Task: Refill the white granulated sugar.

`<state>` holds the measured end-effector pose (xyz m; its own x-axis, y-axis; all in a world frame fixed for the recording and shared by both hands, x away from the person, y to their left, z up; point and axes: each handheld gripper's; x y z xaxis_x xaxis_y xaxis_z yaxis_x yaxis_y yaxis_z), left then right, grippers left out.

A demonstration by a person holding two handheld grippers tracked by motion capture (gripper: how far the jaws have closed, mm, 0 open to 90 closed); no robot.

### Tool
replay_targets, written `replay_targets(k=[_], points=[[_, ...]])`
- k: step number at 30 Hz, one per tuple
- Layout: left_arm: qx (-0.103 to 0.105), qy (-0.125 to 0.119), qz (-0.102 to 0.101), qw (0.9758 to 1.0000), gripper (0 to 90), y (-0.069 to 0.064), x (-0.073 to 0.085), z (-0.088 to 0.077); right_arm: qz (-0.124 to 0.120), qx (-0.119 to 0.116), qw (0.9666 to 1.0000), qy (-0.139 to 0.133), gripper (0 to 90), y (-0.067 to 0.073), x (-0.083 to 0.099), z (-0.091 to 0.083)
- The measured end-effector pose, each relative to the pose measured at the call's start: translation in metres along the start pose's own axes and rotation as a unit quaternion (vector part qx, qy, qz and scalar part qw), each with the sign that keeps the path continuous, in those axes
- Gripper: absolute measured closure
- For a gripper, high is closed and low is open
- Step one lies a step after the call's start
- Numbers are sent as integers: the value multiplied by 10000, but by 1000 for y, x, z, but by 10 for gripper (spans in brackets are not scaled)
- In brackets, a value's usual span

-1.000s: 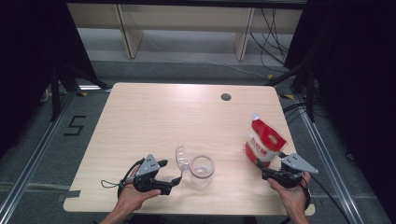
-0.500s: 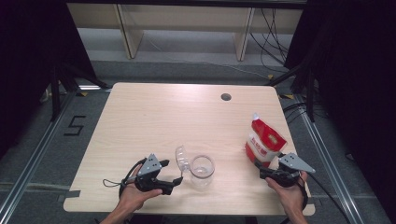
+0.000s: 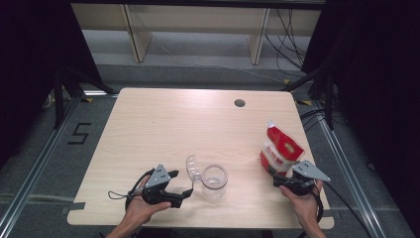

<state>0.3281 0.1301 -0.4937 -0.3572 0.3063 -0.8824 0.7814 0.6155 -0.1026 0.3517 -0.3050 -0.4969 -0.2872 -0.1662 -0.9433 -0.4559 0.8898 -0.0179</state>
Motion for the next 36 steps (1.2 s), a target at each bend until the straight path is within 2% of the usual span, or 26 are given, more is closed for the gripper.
replay_targets(k=[1,2,3,4,5,6,9,11,12,13,15,16,19,20,22,26,28,30,31,32,33,36], points=[[-2,23,20,10000,167,0,0,0,-13,-6,10000,-43,224,0,0,1],[4,14,-93,10000,167,-1,1,0,-19,-8,10000,-56,226,0,0,1],[8,22,-45,10000,167,-1,0,0,29,-10,10000,-58,231,1,0,1],[8,19,44,10000,167,0,0,-1,-22,-3,10000,-88,236,0,0,2],[14,21,43,10000,167,0,0,-1,-83,4,9999,-56,240,0,0,2],[10,25,40,10000,167,0,0,-1,-13,-30,10000,-54,240,0,1,3],[15,27,36,10000,167,-1,0,0,-19,-42,10000,-10,249,-1,2,6],[18,30,34,10000,167,-1,0,0,-48,-87,9999,-100,266,-3,3,9],[16,29,34,10000,167,-1,0,0,-151,42,9997,-205,268,-4,3,9],[14,30,33,10000,167,-1,0,0,-103,-30,9998,-187,269,-6,2,10],[15,31,38,10000,167,-1,0,-1,-99,2,9998,-197,285,-9,2,11],[14,28,36,10000,167,-1,0,0,24,-7,9998,-202,286,-9,3,11],[30,31,55,10000,167,-1,0,0,121,-91,9996,-256,309,-11,3,11],[30,29,53,10000,167,-1,0,0,45,-71,9995,-302,311,-12,4,11],[5,39,59,10000,167,-1,0,0,88,-83,9994,-314,320,-10,3,11],[-1,52,56,10000,167,-1,0,0,-11,-124,9991,-393,349,-11,3,13],[0,52,52,10000,167,-1,0,0,10,-83,9994,-326,358,-10,3,13],[2,31,23,10000,167,-2,0,1,108,-90,9991,-404,382,-9,3,14],[5,34,23,10000,167,-2,0,1,4,-137,9989,-445,390,-12,3,15],[-7,50,-80,10000,167,-3,1,1,12,-102,9988,-469,403,-11,3,16],[6,40,28,10000,167,-2,0,1,-57,-124,9990,-425,409,-13,3,15],[25,58,65,10000,167,-1,1,1,108,-137,9989,-426,427,-11,3,15]])
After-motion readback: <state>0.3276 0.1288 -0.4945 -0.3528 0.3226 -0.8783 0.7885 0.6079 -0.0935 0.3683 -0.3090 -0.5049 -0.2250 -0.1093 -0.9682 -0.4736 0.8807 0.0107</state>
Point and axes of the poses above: each handheld gripper's, and its own axes: z roughly forward along the jaws, x roughly out of its underside, y roughly to its left, and after that the axes turned 1 degree about z, right-handed
